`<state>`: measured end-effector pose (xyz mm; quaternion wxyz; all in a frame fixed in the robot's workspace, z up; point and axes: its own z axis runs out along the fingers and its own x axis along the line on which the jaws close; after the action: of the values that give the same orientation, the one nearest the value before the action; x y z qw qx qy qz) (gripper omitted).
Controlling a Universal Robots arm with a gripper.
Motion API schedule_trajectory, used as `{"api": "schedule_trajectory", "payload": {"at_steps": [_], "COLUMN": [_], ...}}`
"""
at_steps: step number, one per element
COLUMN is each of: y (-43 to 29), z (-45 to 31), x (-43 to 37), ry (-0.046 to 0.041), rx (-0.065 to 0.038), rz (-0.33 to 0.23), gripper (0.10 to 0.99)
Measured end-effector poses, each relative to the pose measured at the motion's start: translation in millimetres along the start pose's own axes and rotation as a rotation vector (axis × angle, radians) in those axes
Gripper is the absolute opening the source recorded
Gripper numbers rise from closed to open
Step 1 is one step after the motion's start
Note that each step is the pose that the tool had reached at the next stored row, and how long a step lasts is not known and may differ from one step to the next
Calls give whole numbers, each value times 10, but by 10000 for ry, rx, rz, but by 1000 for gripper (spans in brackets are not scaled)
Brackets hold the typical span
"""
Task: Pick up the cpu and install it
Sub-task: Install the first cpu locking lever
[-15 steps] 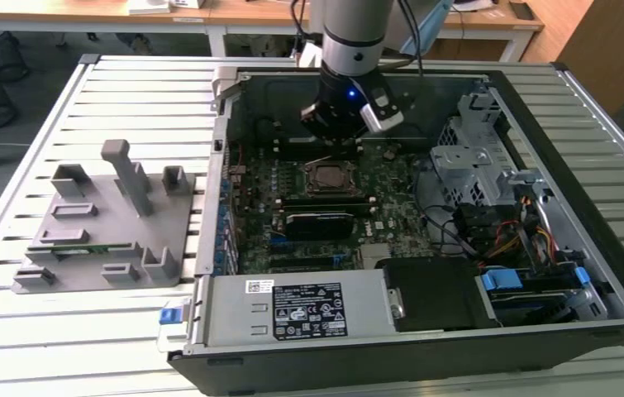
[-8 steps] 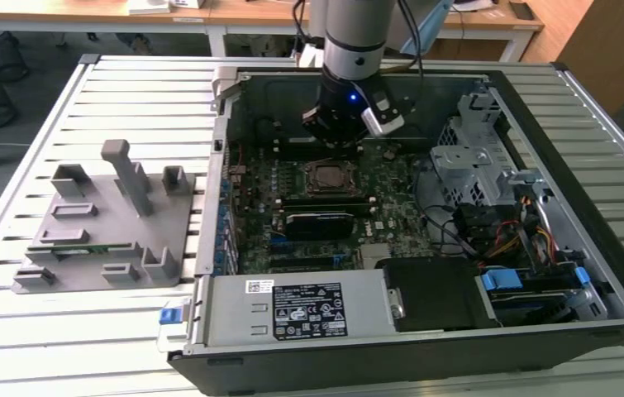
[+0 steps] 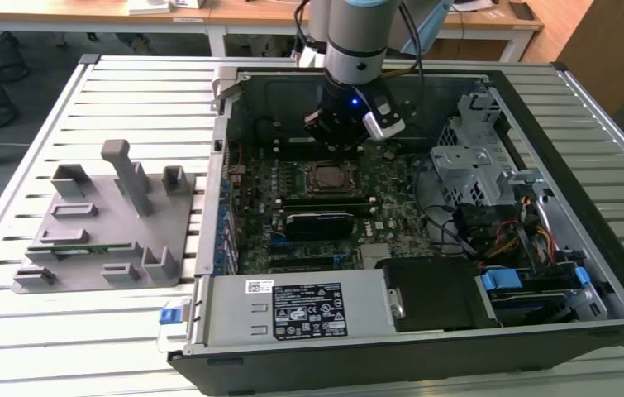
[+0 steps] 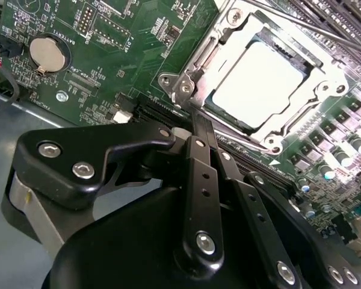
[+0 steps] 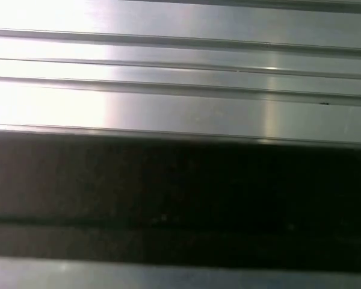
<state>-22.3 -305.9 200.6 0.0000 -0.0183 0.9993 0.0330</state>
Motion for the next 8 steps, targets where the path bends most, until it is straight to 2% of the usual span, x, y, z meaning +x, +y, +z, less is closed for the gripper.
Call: {"api": "schedule_trajectory", "payload": {"at_steps": [4,8], "y": [-1,0], "z": [5,5], "x": [-5,-5], "ry": [0,6], "rx": [11,174], "rz": [1,0], "gripper": [106,106]}}
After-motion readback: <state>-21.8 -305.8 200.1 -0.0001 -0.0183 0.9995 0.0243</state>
